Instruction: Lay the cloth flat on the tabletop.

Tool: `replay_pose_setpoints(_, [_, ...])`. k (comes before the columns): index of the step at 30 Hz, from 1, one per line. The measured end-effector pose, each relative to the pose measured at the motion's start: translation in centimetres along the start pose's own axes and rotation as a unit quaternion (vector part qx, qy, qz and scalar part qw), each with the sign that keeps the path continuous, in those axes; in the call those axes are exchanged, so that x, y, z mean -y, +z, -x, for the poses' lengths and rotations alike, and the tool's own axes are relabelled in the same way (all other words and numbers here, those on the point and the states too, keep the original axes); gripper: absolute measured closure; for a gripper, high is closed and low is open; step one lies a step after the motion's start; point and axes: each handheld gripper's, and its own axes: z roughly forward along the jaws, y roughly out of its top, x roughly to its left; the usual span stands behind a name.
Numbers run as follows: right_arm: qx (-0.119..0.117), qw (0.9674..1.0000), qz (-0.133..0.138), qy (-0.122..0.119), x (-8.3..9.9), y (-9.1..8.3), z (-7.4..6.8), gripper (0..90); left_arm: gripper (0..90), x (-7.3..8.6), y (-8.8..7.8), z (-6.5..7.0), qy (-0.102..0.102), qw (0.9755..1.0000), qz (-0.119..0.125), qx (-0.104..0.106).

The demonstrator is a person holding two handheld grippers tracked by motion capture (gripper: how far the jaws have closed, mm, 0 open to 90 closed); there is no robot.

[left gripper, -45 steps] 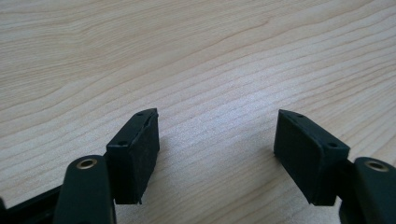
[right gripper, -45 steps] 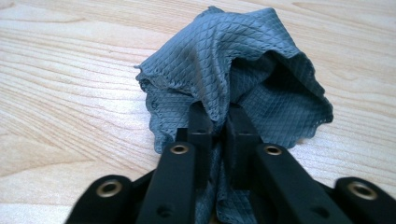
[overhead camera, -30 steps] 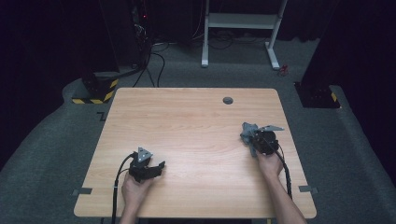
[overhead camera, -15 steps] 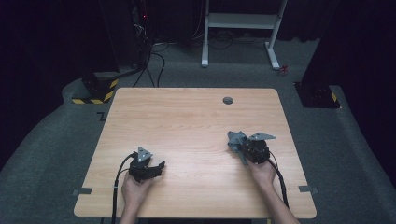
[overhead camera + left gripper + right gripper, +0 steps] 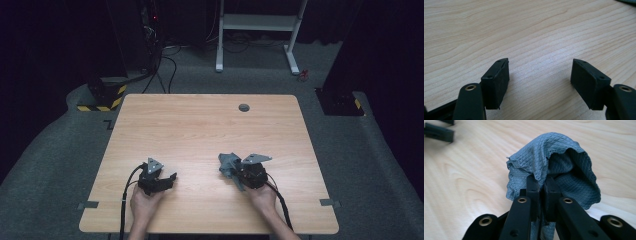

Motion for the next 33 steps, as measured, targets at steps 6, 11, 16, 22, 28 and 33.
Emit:
replay_pose_setpoints(6, [-0.020, 0.9997, -0.001, -0.014, -0.1, 1.0, -2.4, 85.2, 31.6, 0.0, 0.0, 0.0, 0.002, 1.0000, 0.000, -0.001])
replay_pose_setpoints(11, [-0.026, 0.9991, -0.003, -0.035, -0.3, 1.6, -3.4, 84.4, 31.9, 0.0, 0.0, -0.1, -0.008, 0.9999, 0.003, 0.005])
replay_pose_setpoints(16, [-0.026, 0.9988, -0.007, -0.042, -0.3, 1.9, -4.0, 72.6, 31.9, 0.0, 0.0, 0.0, -0.003, 1.0000, 0.002, 0.001])
replay_pose_setpoints(22, [-0.042, 0.9987, 0.019, -0.023, 0.9, -0.7, -3.1, 65.2, 35.6, -0.1, 0.1, -0.5, -0.015, 0.9996, 0.008, 0.023])
replay_pose_setpoints(28, [-0.017, 0.9998, 0.013, 0.002, 2.3, -2.2, -1.1, 69.1, 38.0, -0.8, 0.0, 1.6, 0.008, 0.9981, 0.008, 0.060])
replay_pose_setpoints(33, [-0.025, 0.9996, 0.009, 0.000, 2.7, -2.1, -1.2, 69.1, 38.6, -1.9, -0.5, 4.8, 0.041, 0.9952, 0.014, 0.088])
